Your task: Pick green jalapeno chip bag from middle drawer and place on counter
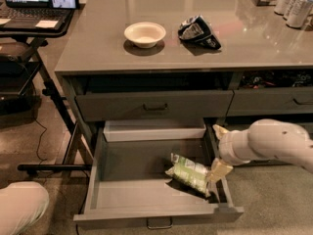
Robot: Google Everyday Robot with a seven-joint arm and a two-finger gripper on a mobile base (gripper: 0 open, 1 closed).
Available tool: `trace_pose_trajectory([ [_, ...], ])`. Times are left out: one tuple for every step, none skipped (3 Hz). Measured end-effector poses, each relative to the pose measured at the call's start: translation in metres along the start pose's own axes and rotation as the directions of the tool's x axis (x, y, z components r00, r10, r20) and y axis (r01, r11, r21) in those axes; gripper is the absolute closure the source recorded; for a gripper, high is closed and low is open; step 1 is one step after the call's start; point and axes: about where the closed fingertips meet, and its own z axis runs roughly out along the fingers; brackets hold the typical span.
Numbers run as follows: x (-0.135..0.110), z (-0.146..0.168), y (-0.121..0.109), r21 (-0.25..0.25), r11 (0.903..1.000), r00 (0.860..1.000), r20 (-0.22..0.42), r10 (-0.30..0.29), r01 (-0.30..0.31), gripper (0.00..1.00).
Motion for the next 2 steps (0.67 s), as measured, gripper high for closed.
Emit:
trace_pose_trajectory([
  [0.004, 0.051, -0.009, 0.025, 0.9989, 0.997, 0.071, 0.038, -0.040, 0.00],
  [0.005, 0.096, -0.007, -0.005, 0.9971, 0.992, 0.102, 0.076, -0.076, 0.00],
])
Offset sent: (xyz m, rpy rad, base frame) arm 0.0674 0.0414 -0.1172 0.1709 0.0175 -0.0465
